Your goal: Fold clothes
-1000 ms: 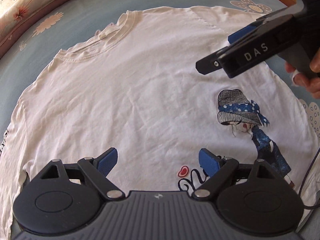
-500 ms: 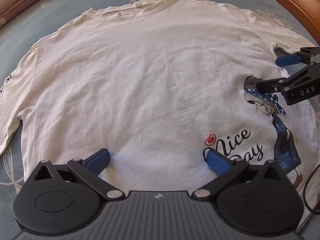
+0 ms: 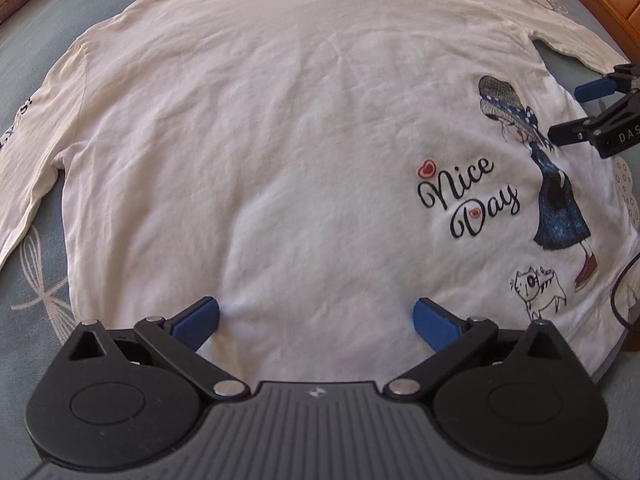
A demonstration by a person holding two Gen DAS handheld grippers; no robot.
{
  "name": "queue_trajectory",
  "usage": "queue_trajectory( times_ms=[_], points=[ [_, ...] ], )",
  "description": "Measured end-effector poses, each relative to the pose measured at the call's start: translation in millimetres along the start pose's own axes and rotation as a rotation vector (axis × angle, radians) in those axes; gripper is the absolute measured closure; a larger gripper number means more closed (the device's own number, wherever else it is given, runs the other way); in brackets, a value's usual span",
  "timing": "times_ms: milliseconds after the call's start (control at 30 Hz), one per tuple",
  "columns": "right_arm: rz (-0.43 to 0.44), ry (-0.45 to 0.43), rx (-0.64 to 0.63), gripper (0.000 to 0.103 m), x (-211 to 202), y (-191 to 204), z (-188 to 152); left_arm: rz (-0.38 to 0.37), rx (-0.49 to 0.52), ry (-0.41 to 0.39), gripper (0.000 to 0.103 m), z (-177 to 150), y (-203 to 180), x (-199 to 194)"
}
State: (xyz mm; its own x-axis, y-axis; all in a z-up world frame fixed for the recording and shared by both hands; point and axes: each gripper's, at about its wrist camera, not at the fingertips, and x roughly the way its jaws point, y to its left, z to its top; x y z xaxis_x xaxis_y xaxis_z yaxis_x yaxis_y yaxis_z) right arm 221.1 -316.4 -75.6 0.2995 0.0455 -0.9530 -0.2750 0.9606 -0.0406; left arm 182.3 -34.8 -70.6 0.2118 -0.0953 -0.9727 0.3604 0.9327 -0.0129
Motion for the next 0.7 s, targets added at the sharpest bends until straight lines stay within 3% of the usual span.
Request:
queue_trajectory(
  times_ms=[100,267,400,533,600,700],
  points=[
    [-0.045,-0.049,0.073,0.000,-26.5,16.1,-5.9,0.001,0.116,-0.035,0.001,-8.0,-2.1,-11.7],
    [0.000,-0.177,0.218,0.000,-40.4,74.2,-2.7,-0.056,0.264,-0.090,0.001,-12.3,-4.9,-13.4],
    [-0.016,-0.165,0.290,0.000,-20.4,119.1,-24.8,-0.093,0.365,-0.107,0.001,-35.7,-6.6,-8.7],
    [-0.089,-0.172,0.287,0.000,-15.8,146.0,-63.3,-0.134,0.434,-0.152,0.001,-73.8,-3.1,-13.1],
    [-0.089,-0.173,0.304,0.000,-21.4,149.1,-83.1,-0.167,0.432,-0.127,0.001,-86.7,1.8,-17.3],
    [-0.085,-0.146,0.306,0.000,-28.3,151.7,-96.5,-0.171,0.509,-0.089,0.001,-96.0,-0.7,-25.0]
  ],
)
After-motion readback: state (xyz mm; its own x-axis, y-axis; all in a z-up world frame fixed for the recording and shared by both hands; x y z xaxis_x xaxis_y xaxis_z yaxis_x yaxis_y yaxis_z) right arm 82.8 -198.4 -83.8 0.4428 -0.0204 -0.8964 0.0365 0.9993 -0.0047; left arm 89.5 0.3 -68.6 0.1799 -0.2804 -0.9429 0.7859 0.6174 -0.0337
